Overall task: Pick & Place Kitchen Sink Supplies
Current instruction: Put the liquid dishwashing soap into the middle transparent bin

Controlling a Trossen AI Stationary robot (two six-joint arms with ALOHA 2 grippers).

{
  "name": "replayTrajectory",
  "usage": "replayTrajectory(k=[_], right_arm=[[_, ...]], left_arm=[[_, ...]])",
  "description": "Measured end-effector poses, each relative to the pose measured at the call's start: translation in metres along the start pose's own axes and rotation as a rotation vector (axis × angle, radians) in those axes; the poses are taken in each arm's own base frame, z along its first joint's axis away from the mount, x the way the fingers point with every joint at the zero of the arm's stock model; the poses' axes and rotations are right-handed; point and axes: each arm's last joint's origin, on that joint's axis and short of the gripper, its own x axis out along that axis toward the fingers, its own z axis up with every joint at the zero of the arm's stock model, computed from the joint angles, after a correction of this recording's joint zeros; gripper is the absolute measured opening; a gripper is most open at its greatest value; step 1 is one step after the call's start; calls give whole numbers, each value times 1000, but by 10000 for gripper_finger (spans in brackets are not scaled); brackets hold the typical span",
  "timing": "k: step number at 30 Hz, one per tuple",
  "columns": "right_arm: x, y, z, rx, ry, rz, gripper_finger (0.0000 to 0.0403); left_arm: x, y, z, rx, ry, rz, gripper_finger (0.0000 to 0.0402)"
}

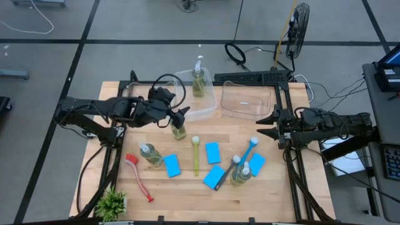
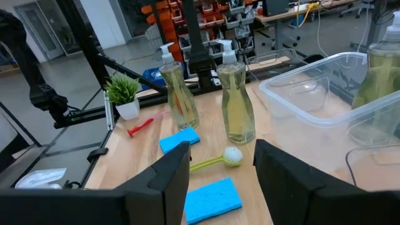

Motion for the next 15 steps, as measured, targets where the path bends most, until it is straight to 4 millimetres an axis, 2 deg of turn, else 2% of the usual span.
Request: replayTrajectory(k=[10, 15], right_arm=[[0, 0, 0, -2, 0, -1, 167], [0, 0, 0, -3, 0, -1, 167]], left_arm=[[-10, 17, -31, 2, 257, 149, 392], [-13, 19, -39, 3, 437, 80, 392]])
